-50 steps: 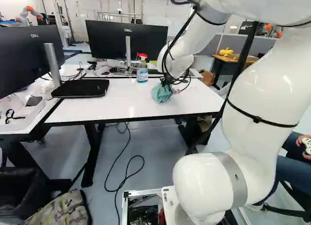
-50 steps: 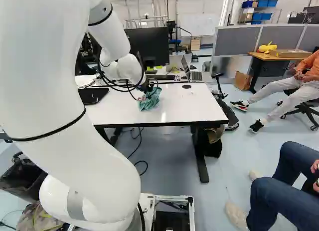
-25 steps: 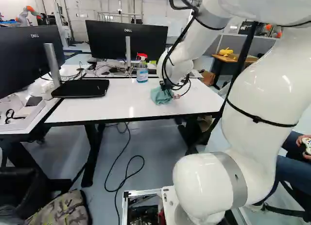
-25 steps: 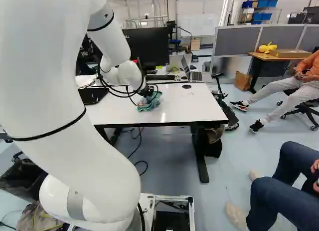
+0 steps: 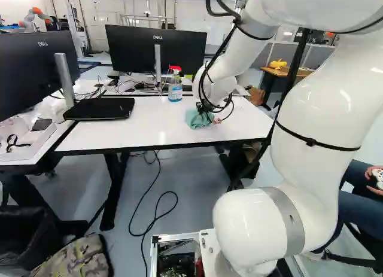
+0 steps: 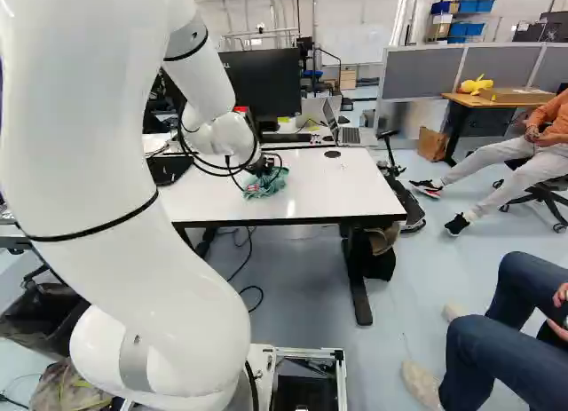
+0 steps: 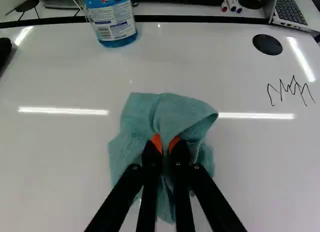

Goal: Clean the table with the green towel

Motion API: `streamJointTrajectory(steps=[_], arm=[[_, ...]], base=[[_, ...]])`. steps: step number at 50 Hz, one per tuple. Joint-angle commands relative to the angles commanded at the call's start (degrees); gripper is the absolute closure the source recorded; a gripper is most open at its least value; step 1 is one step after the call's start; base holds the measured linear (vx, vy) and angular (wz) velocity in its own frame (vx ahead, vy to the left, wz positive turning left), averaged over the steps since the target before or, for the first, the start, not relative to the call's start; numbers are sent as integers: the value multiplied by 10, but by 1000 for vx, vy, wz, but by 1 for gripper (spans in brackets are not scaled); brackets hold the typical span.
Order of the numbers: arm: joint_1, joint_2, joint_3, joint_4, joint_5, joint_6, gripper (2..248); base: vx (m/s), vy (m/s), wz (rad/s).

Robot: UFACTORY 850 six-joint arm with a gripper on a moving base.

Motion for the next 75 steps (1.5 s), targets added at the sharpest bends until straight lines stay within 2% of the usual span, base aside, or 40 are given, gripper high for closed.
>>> streamJointTrajectory(steps=[24,65,75], arm=[[0,0,0,0,-40,0,216],[0,-1,-1,0,-42,0,216],[-2,-16,-17,0,-42,0,216]], base=[[0,0,0],[0,0,0],[0,0,0]])
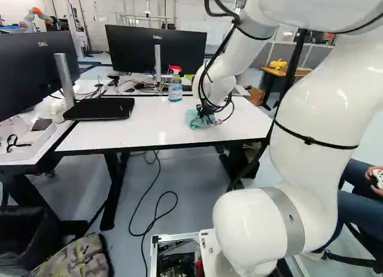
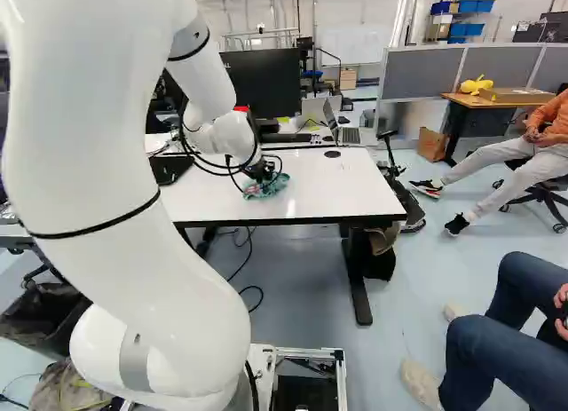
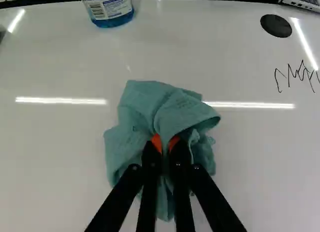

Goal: Clean the table with the green towel

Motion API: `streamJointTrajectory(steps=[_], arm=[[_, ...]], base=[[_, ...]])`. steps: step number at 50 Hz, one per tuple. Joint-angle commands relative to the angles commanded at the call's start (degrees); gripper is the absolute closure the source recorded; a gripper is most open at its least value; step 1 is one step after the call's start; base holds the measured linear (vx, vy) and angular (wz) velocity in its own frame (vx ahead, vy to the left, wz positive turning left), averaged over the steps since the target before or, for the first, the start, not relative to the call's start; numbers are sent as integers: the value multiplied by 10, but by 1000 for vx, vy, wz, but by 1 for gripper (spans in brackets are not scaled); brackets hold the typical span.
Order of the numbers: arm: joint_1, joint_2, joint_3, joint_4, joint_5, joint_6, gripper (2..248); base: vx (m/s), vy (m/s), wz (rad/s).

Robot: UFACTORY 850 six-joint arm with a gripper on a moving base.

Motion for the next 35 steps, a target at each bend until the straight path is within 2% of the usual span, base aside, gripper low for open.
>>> streamJointTrajectory(steps=[18,35], arm=[[-27,-13,-14,0,0,0,216],[-54,4,5,0,0,0,216]], base=[[0,0,0],[0,0,0]])
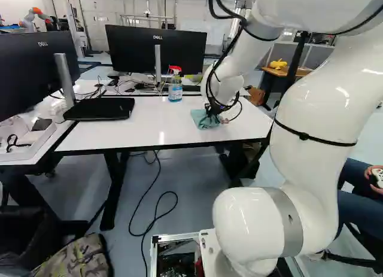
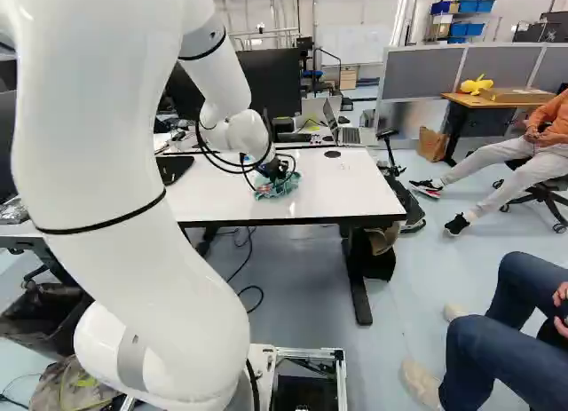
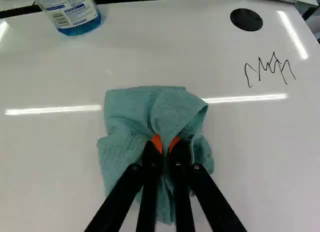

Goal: Clean the table with the green towel

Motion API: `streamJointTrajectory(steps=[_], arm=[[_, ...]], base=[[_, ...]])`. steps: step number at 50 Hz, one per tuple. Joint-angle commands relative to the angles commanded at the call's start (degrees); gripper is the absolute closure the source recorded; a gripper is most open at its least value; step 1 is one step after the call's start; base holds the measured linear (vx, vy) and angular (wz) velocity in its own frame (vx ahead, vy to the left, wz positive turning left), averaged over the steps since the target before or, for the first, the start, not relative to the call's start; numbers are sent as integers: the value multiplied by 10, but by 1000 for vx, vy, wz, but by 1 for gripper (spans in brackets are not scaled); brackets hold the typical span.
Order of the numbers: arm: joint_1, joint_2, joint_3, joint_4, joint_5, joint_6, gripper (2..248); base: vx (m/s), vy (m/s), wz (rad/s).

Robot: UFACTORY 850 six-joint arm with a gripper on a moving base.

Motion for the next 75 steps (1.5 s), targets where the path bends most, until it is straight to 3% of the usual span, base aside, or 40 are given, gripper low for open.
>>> streamJointTrajectory(steps=[10,30,46,75], arm=[[5,22,24,0,0,0,216],[43,46,50,0,0,0,216],[68,27,30,0,0,0,216],[49,-43,-49,0,0,0,216]], base=[[0,0,0],[0,0,0],[0,0,0],[0,0,0]])
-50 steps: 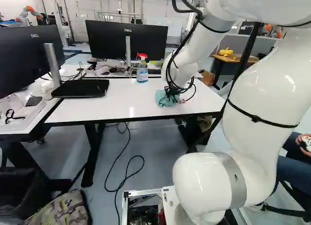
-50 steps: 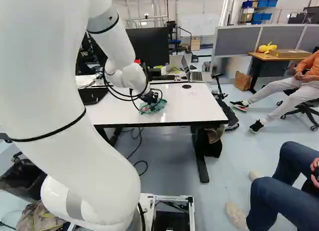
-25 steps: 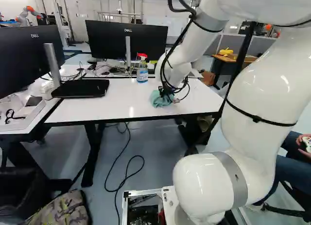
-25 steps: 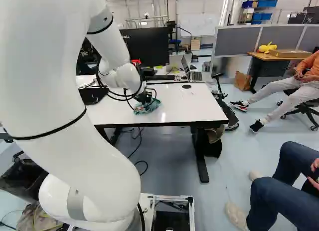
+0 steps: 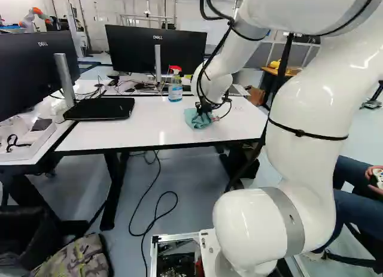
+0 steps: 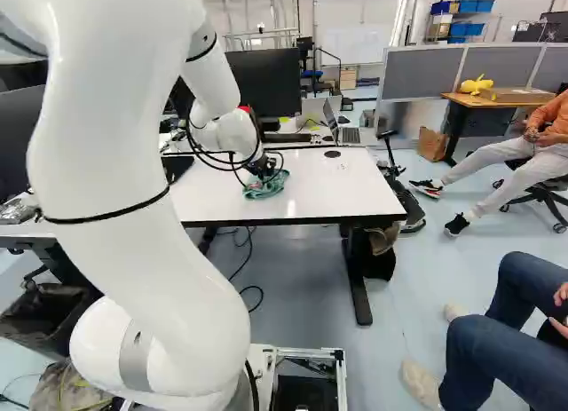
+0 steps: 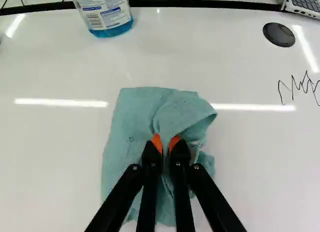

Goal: Clean the table with the green towel

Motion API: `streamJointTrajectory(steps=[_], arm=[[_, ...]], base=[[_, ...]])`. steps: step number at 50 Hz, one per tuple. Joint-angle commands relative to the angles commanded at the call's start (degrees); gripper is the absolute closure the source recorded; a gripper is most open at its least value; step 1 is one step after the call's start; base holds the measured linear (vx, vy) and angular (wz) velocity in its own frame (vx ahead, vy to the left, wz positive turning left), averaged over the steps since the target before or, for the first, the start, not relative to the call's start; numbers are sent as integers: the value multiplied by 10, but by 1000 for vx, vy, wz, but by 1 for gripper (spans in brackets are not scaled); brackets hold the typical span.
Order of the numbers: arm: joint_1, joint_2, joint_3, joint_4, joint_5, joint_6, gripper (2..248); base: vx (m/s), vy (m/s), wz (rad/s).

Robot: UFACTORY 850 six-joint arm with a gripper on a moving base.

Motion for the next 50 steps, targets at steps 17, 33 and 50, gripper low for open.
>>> streamJointTrajectory(steps=[17,33,50], arm=[[-31,2,2,0,0,0,216],[-44,34,39,0,0,0,216],[-32,78,87,0,0,0,216]], base=[[0,0,0],[0,0,0],[0,0,0]])
